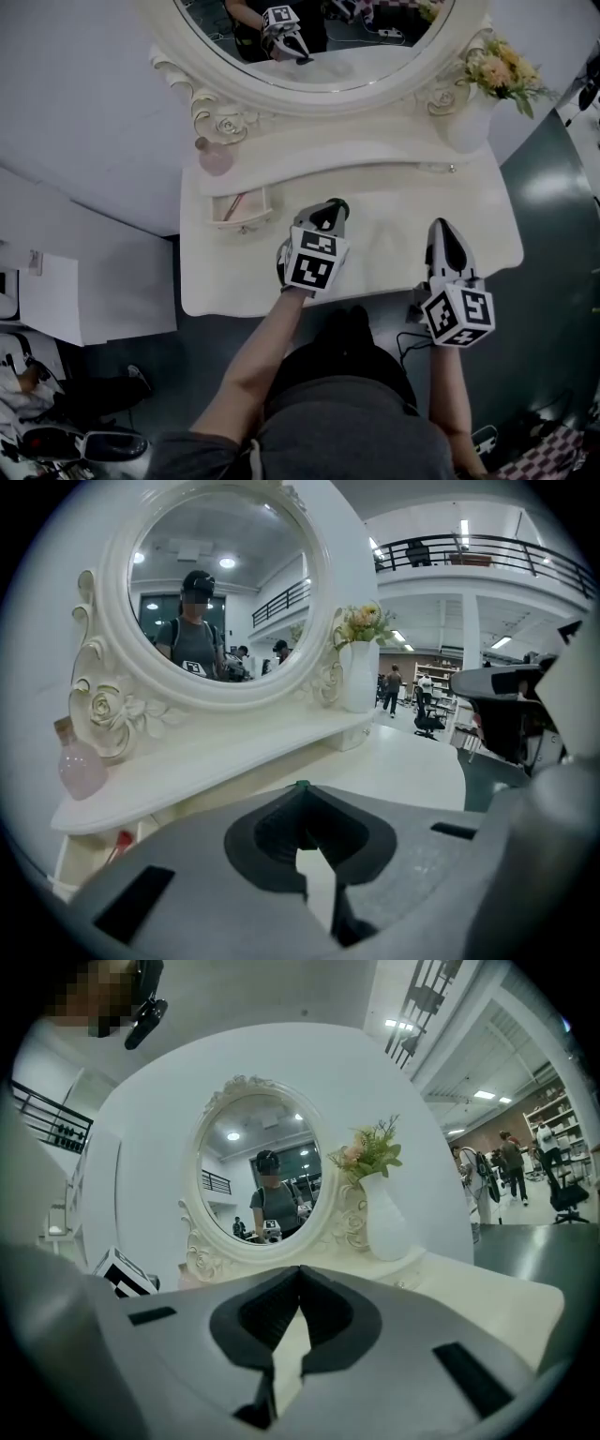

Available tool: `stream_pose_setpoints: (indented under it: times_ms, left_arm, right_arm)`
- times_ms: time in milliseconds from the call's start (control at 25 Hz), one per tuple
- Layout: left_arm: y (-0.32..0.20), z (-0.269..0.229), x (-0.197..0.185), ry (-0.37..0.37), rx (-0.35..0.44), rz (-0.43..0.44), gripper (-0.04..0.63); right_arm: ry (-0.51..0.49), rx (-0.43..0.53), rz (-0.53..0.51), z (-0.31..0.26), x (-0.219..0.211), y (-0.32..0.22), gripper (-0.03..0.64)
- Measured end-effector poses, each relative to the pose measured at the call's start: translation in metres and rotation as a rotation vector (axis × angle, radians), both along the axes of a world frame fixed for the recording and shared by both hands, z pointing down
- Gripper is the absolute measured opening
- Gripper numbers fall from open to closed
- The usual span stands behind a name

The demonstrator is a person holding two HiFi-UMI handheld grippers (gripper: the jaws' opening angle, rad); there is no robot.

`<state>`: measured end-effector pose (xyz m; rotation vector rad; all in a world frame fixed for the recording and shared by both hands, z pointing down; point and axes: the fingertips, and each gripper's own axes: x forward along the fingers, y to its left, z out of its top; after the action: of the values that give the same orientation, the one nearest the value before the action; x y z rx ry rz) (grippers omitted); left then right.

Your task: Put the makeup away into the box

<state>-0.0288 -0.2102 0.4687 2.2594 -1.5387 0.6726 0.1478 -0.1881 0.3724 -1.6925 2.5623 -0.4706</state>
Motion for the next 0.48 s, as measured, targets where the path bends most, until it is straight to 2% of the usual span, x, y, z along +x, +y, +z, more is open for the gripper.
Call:
stream_pose_setpoints:
  times_ms: [480]
  left_arm:
    - [0.004, -0.033, -0.051, -0.03, 0.076, -0.193, 0.006]
  right_arm:
    - [-0.032, -0.001, -0.187, 0.002, -0.042, -0.022, 0.003]
